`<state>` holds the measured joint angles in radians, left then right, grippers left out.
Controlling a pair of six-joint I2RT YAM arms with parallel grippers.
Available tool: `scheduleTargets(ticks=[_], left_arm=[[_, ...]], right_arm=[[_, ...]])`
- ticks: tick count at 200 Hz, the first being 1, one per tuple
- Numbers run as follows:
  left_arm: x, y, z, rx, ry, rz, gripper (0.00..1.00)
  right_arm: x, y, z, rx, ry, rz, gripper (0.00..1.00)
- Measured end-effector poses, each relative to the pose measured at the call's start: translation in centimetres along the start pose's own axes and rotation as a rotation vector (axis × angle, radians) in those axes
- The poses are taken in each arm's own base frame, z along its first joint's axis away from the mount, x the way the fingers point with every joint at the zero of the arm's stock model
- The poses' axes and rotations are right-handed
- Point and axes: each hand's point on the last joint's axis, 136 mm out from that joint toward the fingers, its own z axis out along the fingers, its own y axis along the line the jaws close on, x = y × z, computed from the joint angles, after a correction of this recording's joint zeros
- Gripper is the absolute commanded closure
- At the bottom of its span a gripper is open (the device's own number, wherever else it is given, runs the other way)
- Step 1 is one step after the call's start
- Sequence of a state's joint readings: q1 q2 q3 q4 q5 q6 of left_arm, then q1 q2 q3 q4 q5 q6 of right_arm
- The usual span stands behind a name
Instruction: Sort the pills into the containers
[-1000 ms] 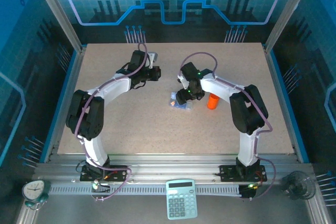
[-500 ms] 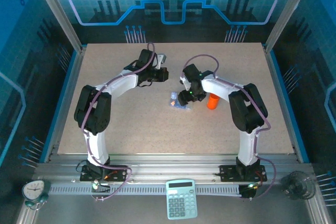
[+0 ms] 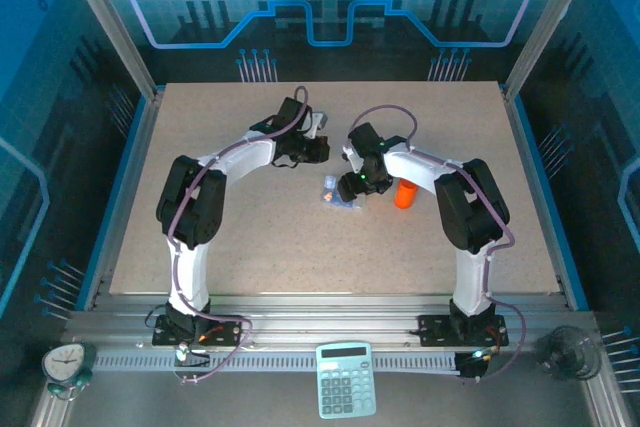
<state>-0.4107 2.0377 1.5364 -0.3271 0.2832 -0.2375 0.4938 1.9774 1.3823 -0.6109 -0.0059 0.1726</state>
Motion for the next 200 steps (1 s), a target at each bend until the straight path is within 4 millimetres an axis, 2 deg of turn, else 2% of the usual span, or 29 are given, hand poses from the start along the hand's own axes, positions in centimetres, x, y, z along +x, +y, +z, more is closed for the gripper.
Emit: scheduleTargets(ticks=[61, 94, 200], left_arm=[[1.3, -0.8, 1.5, 0.003, 0.08, 0.003, 1.0], [2.6, -0.6, 2.3, -0.003, 0.137, -0.011, 1.0], [4.5, -0.6, 2.5, 0.02, 0.202, -0.019, 1.0]], right_arm=[[0.0, 0.0, 0.1, -0.008, 0.0, 0.014, 0.27], [0.1, 0.0, 0.1, -0.013, -0.002, 0.014, 0.28], [-0.1, 0.0, 0.2, -0.027, -0.008, 0.03, 0.29]])
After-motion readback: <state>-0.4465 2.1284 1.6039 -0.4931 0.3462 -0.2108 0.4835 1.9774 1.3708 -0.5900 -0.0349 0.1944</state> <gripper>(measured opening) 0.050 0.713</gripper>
